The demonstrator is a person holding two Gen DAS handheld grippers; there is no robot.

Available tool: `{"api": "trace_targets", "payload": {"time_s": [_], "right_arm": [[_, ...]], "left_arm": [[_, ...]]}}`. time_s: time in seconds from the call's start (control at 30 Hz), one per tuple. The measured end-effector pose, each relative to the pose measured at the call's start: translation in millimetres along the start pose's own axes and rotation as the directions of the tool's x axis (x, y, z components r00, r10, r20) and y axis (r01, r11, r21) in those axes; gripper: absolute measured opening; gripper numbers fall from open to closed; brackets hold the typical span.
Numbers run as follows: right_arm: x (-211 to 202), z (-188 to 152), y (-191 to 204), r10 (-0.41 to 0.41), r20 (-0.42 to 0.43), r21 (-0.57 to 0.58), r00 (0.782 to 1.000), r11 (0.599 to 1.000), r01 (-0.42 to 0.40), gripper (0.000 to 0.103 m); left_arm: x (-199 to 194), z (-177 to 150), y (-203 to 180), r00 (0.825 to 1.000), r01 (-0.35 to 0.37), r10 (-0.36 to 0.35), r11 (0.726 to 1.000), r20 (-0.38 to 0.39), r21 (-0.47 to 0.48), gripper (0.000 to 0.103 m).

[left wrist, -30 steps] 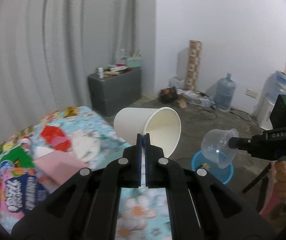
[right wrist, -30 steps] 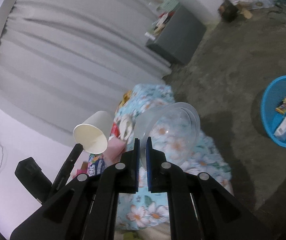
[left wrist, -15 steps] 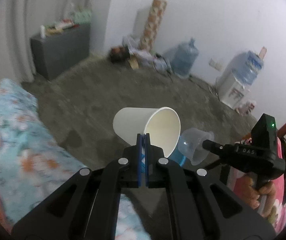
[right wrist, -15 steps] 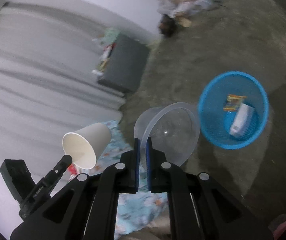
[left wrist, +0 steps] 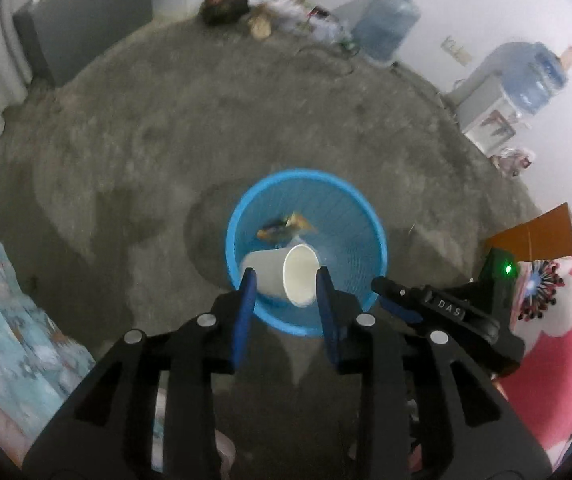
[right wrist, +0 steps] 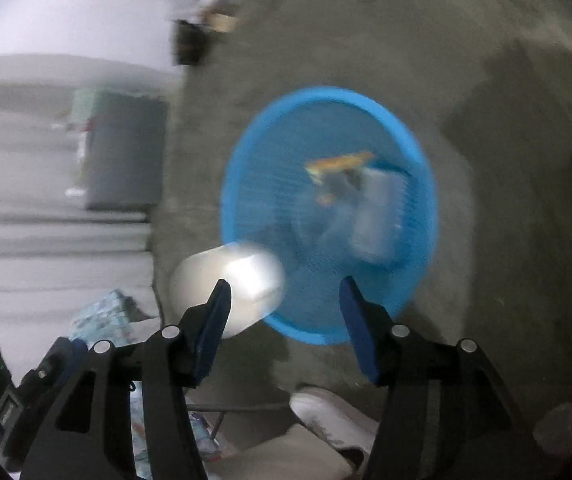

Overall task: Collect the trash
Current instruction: 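Move both grippers back over the bedspread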

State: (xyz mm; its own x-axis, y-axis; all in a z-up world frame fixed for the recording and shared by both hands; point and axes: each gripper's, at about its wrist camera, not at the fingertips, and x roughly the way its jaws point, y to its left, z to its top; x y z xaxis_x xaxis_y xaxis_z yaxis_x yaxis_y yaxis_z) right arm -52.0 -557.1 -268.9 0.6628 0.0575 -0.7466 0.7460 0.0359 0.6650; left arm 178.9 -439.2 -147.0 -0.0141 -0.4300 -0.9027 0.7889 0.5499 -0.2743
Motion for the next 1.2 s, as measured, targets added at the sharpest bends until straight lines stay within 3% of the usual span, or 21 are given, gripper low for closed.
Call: {"api": "trace_targets", "payload": {"time_s": [0.17, 0.37, 0.53, 0.73, 0.97, 1.1, 1.2], "right_arm": [[-5.8, -9.4, 8.4, 0.032, 0.023, -0.022, 0.999, 0.999, -0.031, 0.055], [-34.2, -22.6, 63.4, 0.028, 0.05, -0.215, 0.998, 0.976, -0.017, 0.058], [-59.2, -43.8, 119.8, 0.063, 0.075, -0.392, 0.995, 0.919, -0.029, 0.07], [-80.3, -82.5, 181.2, 0.09, 0.047, -0.564, 0.995, 0.825, -0.048, 0.073], [-97.9, -133.1, 236.0, 0.132, -0.05, -0.668, 0.99, 0.732, -0.131, 0.073], [-98.0, -165.4, 265.5, 0.121, -0.109, -0.717, 0.987, 0.678, -0.162, 0.073], [-94.3, -186.3, 284.3, 0.117, -0.161, -0.736, 0.98, 0.647, -0.198, 0.073]], "left_arm": [[-21.8, -7.7, 6.0, 0.999, 0.021, -0.021, 1.0, 0.034, -0.001, 0.031], [-91.5, -19.8, 10.1, 0.987, 0.018, -0.022, 0.999, 0.158, 0.03, 0.044], [-160.0, -49.5, 23.5, 0.964, -0.043, 0.032, 0.999, 0.263, 0.034, 0.057], [-234.0, -98.8, 55.1, 0.915, -0.146, 0.133, 0.989, 0.381, 0.003, 0.064], [-292.3, -165.4, 94.6, 0.82, -0.29, 0.296, 0.953, 0.489, -0.091, 0.066], [-314.8, -204.9, 125.8, 0.777, -0.294, 0.35, 0.937, 0.523, -0.189, 0.066], [-325.6, -231.7, 153.3, 0.75, -0.237, 0.356, 0.931, 0.558, -0.276, 0.066]]}}
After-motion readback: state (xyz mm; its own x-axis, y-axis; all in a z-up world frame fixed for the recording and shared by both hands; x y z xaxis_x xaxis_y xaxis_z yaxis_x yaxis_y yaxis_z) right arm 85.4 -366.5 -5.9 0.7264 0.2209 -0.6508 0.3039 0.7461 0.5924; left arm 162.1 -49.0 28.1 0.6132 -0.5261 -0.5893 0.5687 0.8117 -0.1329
